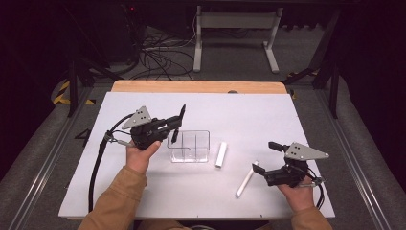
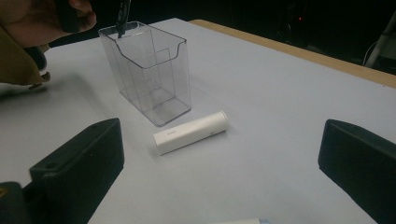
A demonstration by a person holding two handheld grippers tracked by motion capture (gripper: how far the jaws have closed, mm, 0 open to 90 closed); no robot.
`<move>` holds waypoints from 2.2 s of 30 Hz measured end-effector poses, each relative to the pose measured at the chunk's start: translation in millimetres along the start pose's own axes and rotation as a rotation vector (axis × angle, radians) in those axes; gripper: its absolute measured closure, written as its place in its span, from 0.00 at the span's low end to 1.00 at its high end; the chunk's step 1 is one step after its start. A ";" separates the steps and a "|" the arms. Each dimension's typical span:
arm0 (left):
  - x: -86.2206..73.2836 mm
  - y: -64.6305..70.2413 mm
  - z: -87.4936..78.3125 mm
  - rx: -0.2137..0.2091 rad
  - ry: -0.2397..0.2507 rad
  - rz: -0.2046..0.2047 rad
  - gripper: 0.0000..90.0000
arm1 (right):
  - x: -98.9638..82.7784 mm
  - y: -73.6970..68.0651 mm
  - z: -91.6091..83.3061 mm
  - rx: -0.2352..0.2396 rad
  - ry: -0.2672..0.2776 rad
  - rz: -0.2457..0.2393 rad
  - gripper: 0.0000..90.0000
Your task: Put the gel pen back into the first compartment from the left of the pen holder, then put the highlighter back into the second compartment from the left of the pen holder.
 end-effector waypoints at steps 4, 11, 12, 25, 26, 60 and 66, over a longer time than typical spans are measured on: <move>-3.9 1.3 1.5 -0.008 -0.011 0.003 0.87 | -0.3 0.0 0.6 0.001 -0.002 0.000 0.01; -11.1 2.1 4.0 -0.015 -0.029 -0.009 0.87 | -0.6 0.1 1.1 0.002 -0.003 0.001 0.01; -11.9 1.9 4.3 -0.014 -0.030 -0.006 0.87 | -0.6 0.1 1.1 0.002 -0.003 0.002 0.01; -19.0 3.2 5.1 -0.020 -0.059 0.002 0.87 | -1.7 -0.1 1.6 0.007 -0.007 -0.004 0.01; -19.1 3.1 5.0 -0.018 -0.062 0.010 0.87 | -1.6 -0.2 1.6 0.006 -0.006 -0.006 0.01; 7.1 -0.5 -46.3 0.117 -0.054 0.002 0.24 | 5.1 1.0 -7.9 -0.049 0.057 -0.011 0.00; 7.5 0.1 -58.0 0.121 -0.051 0.010 0.24 | 8.6 0.5 -5.2 -0.079 0.059 0.023 0.01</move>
Point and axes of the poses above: each handheld gripper's, and its own axes: z roughly forward along the jaws, x roughly out of its top, y roughly to its right, the point moved 3 cm from there along z, roughly forward along the jaws, and after that the axes turned 15 degrees about x, right-handed, at the moved point
